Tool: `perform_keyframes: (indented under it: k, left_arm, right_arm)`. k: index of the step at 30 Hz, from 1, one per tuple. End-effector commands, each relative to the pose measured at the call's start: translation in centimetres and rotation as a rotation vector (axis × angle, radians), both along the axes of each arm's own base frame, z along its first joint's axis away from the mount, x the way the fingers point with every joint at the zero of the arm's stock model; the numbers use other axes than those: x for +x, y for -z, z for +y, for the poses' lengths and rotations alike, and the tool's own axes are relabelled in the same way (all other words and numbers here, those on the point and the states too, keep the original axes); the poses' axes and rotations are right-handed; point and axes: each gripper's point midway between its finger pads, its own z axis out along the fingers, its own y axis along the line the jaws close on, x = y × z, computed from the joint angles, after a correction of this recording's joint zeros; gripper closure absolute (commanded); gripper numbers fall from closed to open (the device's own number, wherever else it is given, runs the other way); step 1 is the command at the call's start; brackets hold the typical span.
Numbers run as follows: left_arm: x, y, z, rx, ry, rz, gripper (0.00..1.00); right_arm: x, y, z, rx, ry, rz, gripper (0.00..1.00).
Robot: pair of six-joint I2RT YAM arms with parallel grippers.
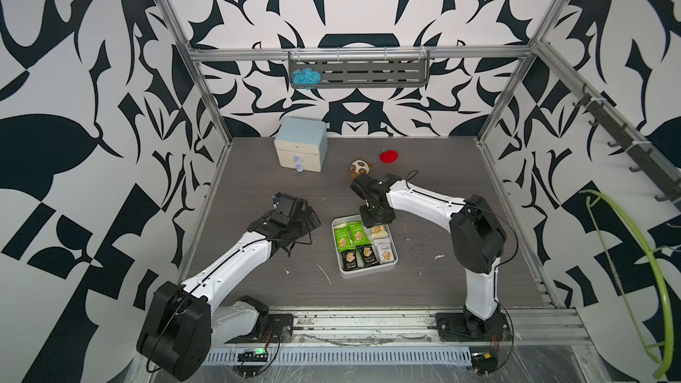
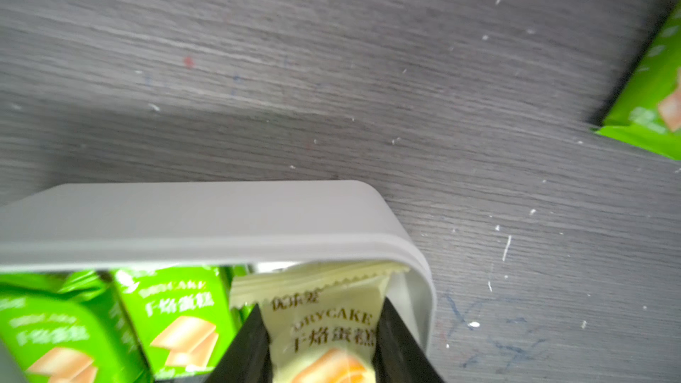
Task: Take the cookies out of the storage box
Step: Pick up the cookie from the storage box, then place the cookie at the center of the board.
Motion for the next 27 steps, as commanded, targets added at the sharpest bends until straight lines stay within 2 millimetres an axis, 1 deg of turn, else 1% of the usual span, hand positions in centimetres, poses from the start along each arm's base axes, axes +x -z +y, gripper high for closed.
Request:
perform_keyframes:
  k: [1, 6, 9, 12, 15, 18, 20, 21, 25, 27]
  left_arm:
    - [0.0, -0.6, -0.1, -0.012, 0.010, -0.013, 0.01]
    - [-0.1, -0.9, 0.0, -0.010, 0.012, -0.025, 0.01]
    - [0.0, -1.1, -0.2, -0.021, 0.017, -0.025, 0.01]
    - [0.2, -1.5, -0.9, -0.044, 0.033, -0.023, 0.01]
    - [0.8, -2.1, -2.0, -0.072, 0.068, -0.017, 0.01]
    - [1.6, -2.9, -3.4, -0.105, 0.108, -0.010, 0.01]
    - [2.3, -3.6, -4.3, -0.122, 0.133, -0.015, 0.01]
    - [2.6, -3.2, -4.6, -0.119, 0.142, 0.004, 0.01]
    - [3.6, -3.8, -6.1, -0.124, 0.183, 0.003, 0.01]
    - [4.0, -3.8, -6.5, -0.126, 0.194, 0.008, 0.01]
  right_arm:
    - [-0.6, -1.3, -0.1, 0.031, 0.017, 0.014, 0.60]
    - [-1.7, -1.6, 1.3, 0.128, 0.017, 0.064, 0.60]
    - [-2.2, -2.6, 1.8, 0.188, 0.026, 0.067, 0.60]
    - [-2.4, -4.3, 1.5, 0.222, 0.041, 0.033, 0.60]
    - [-2.2, -5.7, 0.3, 0.227, 0.061, -0.015, 0.60]
    - [-1.5, -6.7, -1.8, 0.226, 0.111, -0.053, 0.61]
    - [-0.6, -6.9, -3.9, 0.213, 0.156, -0.074, 0.61]
    - [-0.3, -6.9, -4.9, 0.206, 0.173, -0.080, 0.61]
    - [2.1, -6.8, -9.6, 0.176, 0.262, -0.110, 0.61]
    - [3.4, -6.7, -11.9, 0.158, 0.304, -0.129, 0.61]
